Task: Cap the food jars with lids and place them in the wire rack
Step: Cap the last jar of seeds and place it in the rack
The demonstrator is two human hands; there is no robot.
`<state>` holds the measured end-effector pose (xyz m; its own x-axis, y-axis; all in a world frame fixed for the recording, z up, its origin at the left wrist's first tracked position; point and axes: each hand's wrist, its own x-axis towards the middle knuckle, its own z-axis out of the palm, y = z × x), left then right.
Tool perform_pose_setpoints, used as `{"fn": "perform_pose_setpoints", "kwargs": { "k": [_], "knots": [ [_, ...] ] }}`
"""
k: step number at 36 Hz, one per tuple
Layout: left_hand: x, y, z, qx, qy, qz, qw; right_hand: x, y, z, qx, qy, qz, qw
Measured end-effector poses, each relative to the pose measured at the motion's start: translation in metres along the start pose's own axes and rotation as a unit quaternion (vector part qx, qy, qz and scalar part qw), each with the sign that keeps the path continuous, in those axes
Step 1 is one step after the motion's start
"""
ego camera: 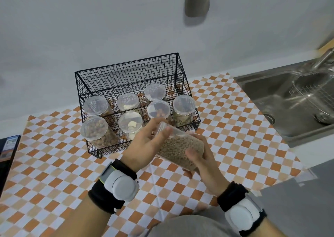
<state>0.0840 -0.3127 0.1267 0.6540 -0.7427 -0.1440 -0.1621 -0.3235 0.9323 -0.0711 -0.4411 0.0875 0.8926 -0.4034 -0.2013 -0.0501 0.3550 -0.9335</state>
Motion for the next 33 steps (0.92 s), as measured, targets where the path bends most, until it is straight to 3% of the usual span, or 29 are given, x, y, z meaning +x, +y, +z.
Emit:
{"fn": "perform_pose_setpoints", "kwargs": {
  "k": [5, 8, 10, 12, 15, 18, 21, 26, 28, 30, 33],
  "knots": [
    [-0.005, 0.004, 0.001, 0.069, 0.009, 0.054, 0.996, 0.007, -0.008, 0.0, 0.134, -0.019, 0.24, 0.961],
    [-0.005, 0.005, -0.001, 0.059, 0.008, 0.048, 0.997, 0.01, -0.011, -0.009, 0.187, -0.088, 0.292, 0.934],
    [-0.004, 0.005, -0.001, 0.036, 0.01, 0.031, 0.999, 0.008, -0.011, -0.011, 0.173, -0.12, 0.283, 0.936],
    [-0.003, 0.005, -0.001, 0.017, 0.021, 0.015, 1.0, 0.006, -0.008, -0.01, 0.145, -0.122, 0.22, 0.957],
    [0.001, 0.003, 0.0, 0.012, 0.037, 0.003, 0.999, 0.004, 0.006, -0.01, 0.002, -0.031, 0.054, 0.998],
    [0.002, 0.002, 0.001, -0.003, 0.038, -0.011, 0.999, 0.001, 0.01, -0.003, -0.077, 0.024, -0.052, 0.995],
    [0.0, 0.002, 0.003, -0.008, 0.029, -0.007, 1.0, -0.001, 0.007, 0.002, -0.008, 0.038, -0.018, 0.999],
    [-0.003, 0.005, 0.006, 0.096, 0.031, 0.043, 0.994, 0.001, -0.005, 0.004, 0.103, 0.04, 0.206, 0.972],
    [-0.003, 0.004, 0.006, 0.099, 0.036, 0.035, 0.994, 0.002, -0.012, 0.001, 0.127, 0.008, 0.246, 0.961],
    [-0.002, 0.002, 0.006, 0.078, 0.04, 0.023, 0.996, 0.003, -0.011, -0.002, 0.141, -0.021, 0.239, 0.961],
    [-0.001, 0.004, 0.007, 0.082, 0.05, 0.02, 0.995, 0.002, 0.001, -0.004, 0.096, -0.006, 0.133, 0.986]
  ]
}}
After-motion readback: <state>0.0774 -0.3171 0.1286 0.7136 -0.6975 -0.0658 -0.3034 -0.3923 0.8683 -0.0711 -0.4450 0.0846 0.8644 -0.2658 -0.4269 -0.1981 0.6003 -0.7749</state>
